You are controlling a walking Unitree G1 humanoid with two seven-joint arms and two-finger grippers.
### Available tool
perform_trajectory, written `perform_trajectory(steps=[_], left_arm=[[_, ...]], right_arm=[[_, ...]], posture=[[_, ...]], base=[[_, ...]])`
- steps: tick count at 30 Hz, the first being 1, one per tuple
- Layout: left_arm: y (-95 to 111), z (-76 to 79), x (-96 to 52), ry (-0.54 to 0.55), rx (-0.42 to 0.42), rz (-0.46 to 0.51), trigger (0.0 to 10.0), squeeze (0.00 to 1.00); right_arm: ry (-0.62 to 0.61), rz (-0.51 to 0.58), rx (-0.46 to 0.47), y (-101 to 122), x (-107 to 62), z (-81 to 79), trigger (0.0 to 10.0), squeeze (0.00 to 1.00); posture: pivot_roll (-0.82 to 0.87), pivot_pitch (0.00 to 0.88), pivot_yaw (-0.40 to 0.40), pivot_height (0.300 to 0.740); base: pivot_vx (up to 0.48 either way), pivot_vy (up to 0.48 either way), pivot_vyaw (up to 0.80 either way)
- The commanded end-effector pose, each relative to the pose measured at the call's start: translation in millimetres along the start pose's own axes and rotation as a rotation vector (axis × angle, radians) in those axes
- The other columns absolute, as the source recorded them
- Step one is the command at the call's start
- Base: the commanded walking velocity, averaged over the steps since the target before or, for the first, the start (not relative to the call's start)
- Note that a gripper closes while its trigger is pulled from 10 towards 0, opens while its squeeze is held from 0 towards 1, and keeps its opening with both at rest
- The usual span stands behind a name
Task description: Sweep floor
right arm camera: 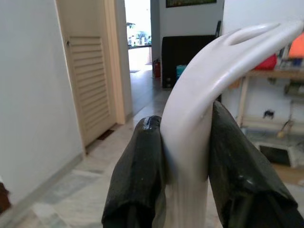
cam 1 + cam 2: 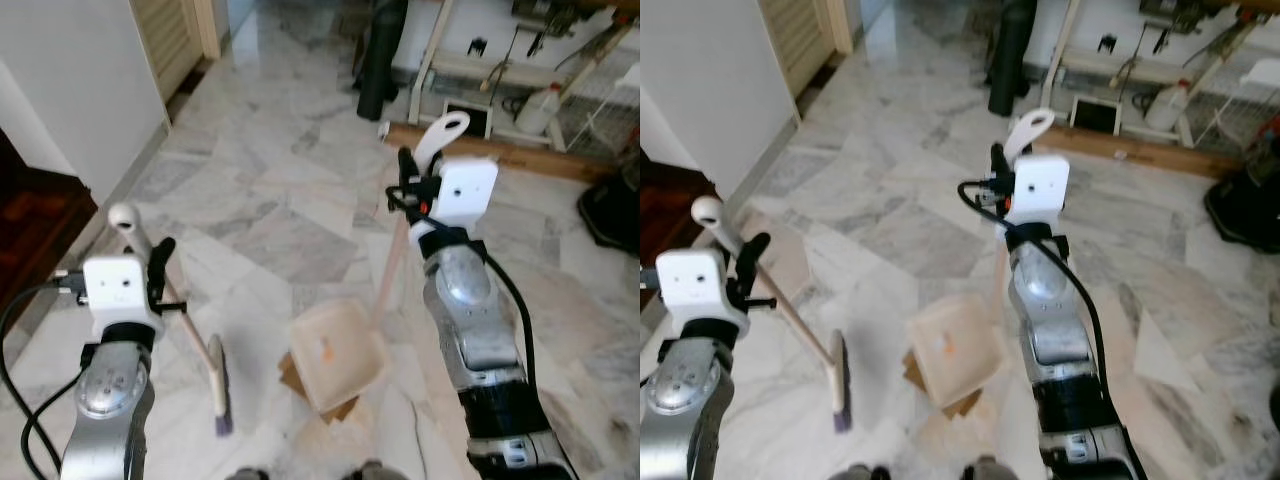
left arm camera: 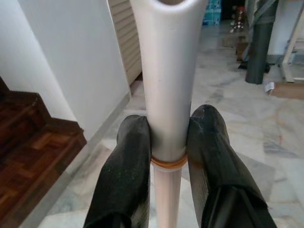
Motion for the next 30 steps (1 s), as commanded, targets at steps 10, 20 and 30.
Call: perform_trajectory(steps=[10,20,30], left_arm=[[8.1,-0.3,-0.4,-0.002,-0.004,0.033,10.0,0.0],[7.0,-0.5,-0.3,-0.002,-0.01,0.025,10.0,0.0],[6.3,-0.9,-0.6,0.002,-0.015,0.02,10.0,0.0]], right_arm=[[-0.016,0.041,-0.015,10.5,0.8,6.2,10.0,0.0],[-0.021,0.023,-0.019,7.5,1.1,7.1,10.0,0.0],[-0.023,0.028,-0.03,8.0,1.0,7.5,10.0,0.0]], posture=[[-0.04,0.199,-0.034,0.74],[-0.04,0.2,-0.034,0.74],[-0.04,0.2,-0.034,0.74]], base=[[0.081,0.0,0.0],[0.0,0.0,-0.61],[0.0,0.286,-0.2]])
Point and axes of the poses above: a point about 5 cm out from each wrist's last joint towards the gripper, its own x axis pointing out of the wrist towards the gripper, its own y axis along the axis of the wrist's last joint, z = x × y, the point moved 4 cm from there along x, pointing out of the wrist towards the gripper
